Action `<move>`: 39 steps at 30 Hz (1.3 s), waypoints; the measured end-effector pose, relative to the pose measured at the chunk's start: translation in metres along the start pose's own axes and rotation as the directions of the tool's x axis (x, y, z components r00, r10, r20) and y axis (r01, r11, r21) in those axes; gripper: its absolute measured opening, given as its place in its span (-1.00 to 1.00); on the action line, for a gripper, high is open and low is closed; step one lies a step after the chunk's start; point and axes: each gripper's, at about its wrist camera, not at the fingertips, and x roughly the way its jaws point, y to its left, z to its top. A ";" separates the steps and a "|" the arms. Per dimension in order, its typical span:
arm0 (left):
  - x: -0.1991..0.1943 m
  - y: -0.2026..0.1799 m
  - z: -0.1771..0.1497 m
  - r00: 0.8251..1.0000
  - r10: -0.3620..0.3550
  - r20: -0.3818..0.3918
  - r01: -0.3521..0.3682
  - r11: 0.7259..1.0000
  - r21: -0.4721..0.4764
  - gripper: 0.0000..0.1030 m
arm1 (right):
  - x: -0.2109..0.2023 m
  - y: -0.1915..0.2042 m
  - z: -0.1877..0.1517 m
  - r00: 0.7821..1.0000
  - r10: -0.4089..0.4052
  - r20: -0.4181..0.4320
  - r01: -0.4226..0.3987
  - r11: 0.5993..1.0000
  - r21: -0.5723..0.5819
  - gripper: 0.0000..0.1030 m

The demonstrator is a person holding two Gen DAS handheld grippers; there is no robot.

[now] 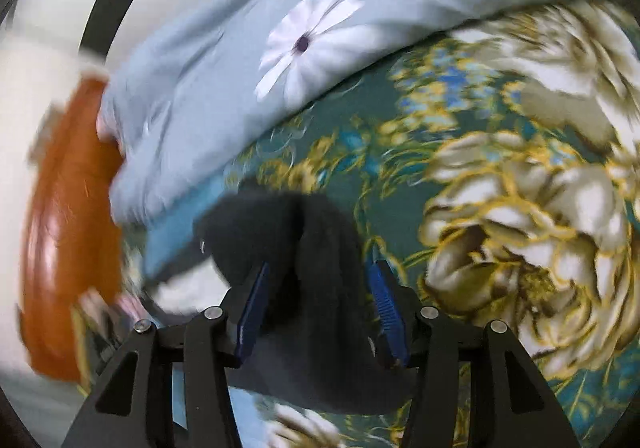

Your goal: Fold clothes

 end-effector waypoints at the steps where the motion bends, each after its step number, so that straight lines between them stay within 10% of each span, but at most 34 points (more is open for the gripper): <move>1: 0.001 -0.002 -0.002 1.000 0.015 0.002 -0.015 1.000 0.013 -0.11 | 0.004 0.011 0.001 0.999 -0.035 0.005 0.035 0.997 -0.070 0.04; 8: -0.004 0.009 -0.008 0.999 -0.007 0.033 0.009 0.999 -0.042 -0.11 | 0.044 0.059 0.031 0.990 -0.141 0.014 0.138 0.939 -0.316 0.04; 10: -0.006 0.010 -0.010 0.999 -0.004 0.041 0.006 0.999 -0.045 -0.11 | 0.056 0.058 0.045 0.990 -0.139 -0.011 0.130 0.949 -0.286 -0.07; 13: -0.007 0.007 -0.012 0.999 0.003 0.046 -0.002 0.999 -0.036 -0.11 | 0.060 0.045 0.057 0.992 -0.125 -0.032 0.118 0.980 -0.161 -0.83; 19: -0.006 0.005 -0.012 0.999 0.006 0.049 -0.005 1.000 -0.028 -0.11 | 0.021 0.004 0.072 0.991 0.036 0.126 -0.049 0.994 0.100 -0.91; 25: -0.005 0.008 -0.011 0.999 0.004 0.044 -0.002 0.999 -0.048 -0.07 | 0.021 -0.049 0.061 0.991 -0.088 0.101 0.058 0.961 0.270 -1.00; 31: -0.001 0.010 -0.010 0.999 -0.007 0.039 0.010 0.998 -0.065 -0.01 | 0.017 -0.038 0.052 0.996 -0.030 0.082 0.011 0.975 0.220 -0.82; 34: 0.002 0.013 -0.009 0.999 -0.028 0.030 0.031 0.995 -0.091 -0.01 | 0.021 -0.028 0.049 0.999 -0.005 0.049 -0.004 0.985 0.173 0.31; 39: -0.004 0.007 -0.012 0.996 -0.051 0.068 0.056 0.996 -0.065 -0.01 | 0.051 -0.022 0.043 1.000 0.004 0.012 -0.007 0.977 0.214 0.31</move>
